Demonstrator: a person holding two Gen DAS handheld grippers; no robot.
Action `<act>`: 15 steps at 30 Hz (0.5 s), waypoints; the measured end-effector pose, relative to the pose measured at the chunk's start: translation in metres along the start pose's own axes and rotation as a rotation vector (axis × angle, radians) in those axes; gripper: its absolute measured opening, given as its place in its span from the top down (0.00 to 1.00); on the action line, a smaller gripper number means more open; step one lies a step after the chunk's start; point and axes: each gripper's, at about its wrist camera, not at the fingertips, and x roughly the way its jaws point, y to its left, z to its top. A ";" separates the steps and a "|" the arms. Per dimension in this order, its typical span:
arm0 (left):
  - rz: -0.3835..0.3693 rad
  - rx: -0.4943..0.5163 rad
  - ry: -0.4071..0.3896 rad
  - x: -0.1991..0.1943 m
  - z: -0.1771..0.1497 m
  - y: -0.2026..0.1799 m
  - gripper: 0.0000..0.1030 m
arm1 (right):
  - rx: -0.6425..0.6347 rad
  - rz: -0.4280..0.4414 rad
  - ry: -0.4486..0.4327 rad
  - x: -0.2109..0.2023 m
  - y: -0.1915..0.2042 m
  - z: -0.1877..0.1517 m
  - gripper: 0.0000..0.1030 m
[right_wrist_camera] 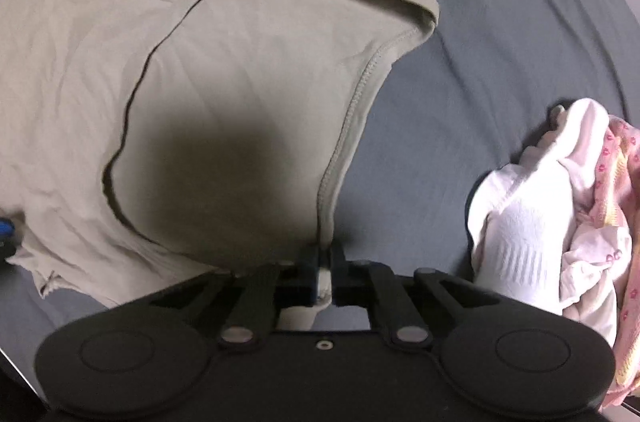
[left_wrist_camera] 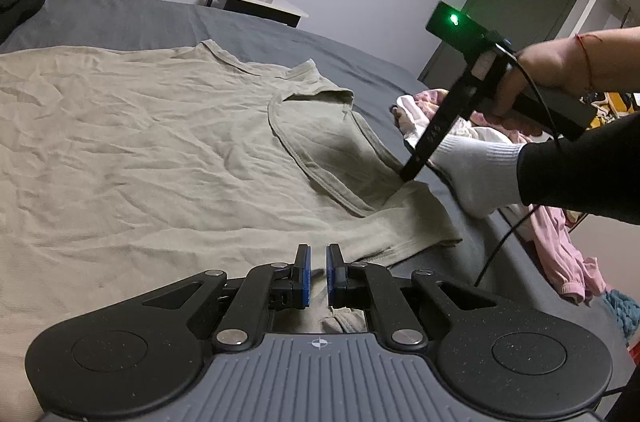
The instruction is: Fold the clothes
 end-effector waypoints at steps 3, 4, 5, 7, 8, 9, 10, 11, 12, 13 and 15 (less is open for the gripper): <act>-0.004 0.005 -0.002 -0.001 -0.001 -0.001 0.95 | 0.015 -0.020 -0.009 -0.006 -0.002 0.004 0.95; -0.006 0.007 -0.002 -0.001 -0.001 -0.001 0.95 | 0.023 -0.033 -0.009 -0.005 -0.005 0.003 0.96; -0.007 0.009 -0.003 -0.002 -0.001 -0.002 0.95 | 0.032 -0.048 -0.009 -0.004 -0.008 0.002 0.98; -0.010 0.011 -0.004 -0.001 -0.002 -0.002 0.95 | 0.054 -0.063 -0.002 0.000 -0.016 -0.001 0.99; -0.013 0.009 -0.006 0.000 -0.001 -0.003 0.95 | 0.068 -0.063 0.004 0.004 -0.021 -0.005 0.99; -0.015 0.004 -0.010 0.001 -0.001 -0.003 0.95 | 0.072 -0.039 0.003 0.006 -0.023 -0.012 0.99; -0.016 -0.001 -0.012 0.002 0.000 -0.003 0.95 | 0.074 -0.014 0.001 0.008 -0.025 -0.019 0.99; -0.017 -0.007 -0.012 0.004 0.001 -0.003 0.95 | 0.078 0.014 -0.016 0.004 -0.026 -0.022 0.96; -0.018 -0.014 -0.012 0.006 0.002 -0.003 0.95 | 0.082 0.042 -0.036 -0.001 -0.027 -0.024 0.86; -0.022 -0.023 -0.011 0.007 0.004 -0.003 0.95 | 0.095 0.060 -0.062 -0.007 -0.027 -0.026 0.77; -0.033 -0.042 -0.010 0.012 0.007 -0.004 0.95 | 0.103 0.098 -0.102 -0.017 -0.025 -0.030 0.51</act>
